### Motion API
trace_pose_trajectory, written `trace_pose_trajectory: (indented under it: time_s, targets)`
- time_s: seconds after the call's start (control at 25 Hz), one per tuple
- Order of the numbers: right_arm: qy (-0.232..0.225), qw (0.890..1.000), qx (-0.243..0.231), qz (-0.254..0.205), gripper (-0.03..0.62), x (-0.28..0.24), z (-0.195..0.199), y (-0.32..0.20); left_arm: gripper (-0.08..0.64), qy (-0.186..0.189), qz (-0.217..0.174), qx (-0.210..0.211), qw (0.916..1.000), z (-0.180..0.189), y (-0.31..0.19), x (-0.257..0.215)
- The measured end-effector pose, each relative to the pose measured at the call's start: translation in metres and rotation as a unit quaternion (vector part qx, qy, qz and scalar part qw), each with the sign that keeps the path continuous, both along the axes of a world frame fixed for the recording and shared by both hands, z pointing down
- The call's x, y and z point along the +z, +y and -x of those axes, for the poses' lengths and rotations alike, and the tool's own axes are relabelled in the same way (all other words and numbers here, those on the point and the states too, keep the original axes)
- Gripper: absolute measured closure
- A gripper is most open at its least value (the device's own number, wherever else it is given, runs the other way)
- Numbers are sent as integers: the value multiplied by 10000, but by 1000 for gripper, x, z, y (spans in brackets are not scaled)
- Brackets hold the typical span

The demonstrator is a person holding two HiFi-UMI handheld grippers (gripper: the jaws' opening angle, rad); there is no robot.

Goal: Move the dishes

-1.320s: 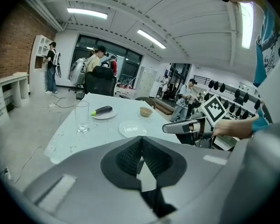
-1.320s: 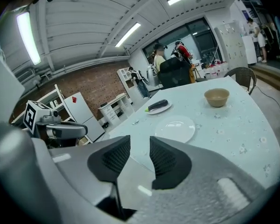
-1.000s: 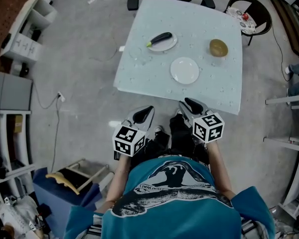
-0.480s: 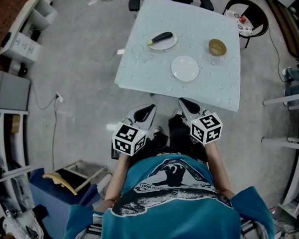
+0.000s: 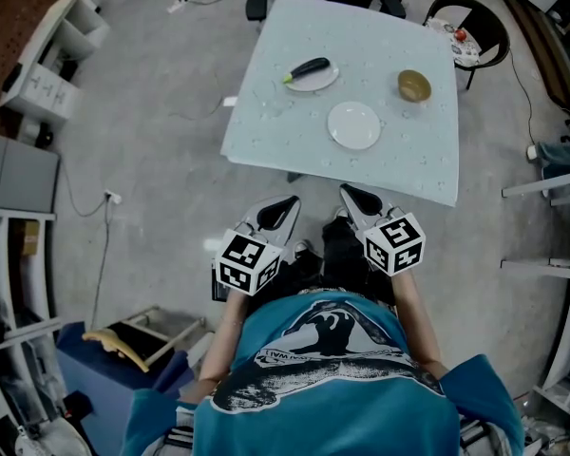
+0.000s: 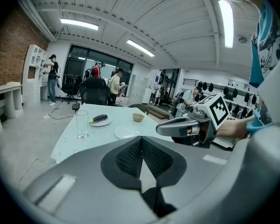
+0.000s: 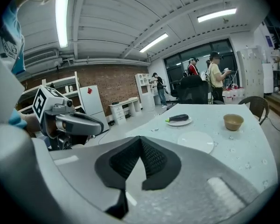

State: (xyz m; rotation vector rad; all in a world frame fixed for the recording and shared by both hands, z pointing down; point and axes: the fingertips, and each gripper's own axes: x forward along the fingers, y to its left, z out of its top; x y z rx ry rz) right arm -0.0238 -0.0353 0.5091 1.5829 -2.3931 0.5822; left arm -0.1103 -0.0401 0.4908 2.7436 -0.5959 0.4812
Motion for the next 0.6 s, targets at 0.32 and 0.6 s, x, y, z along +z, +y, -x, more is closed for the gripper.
trace_pose_trajectory:
  time_s: [0.32,0.6]
  targets:
    - [-7,10000,-71,-30,592,-3,3,2,546,23,-60,-66,10000,4,2,-3]
    - [-58,10000,-57,-27,592,0,2,3,546,7,-82,-33,10000,5,6,-1]
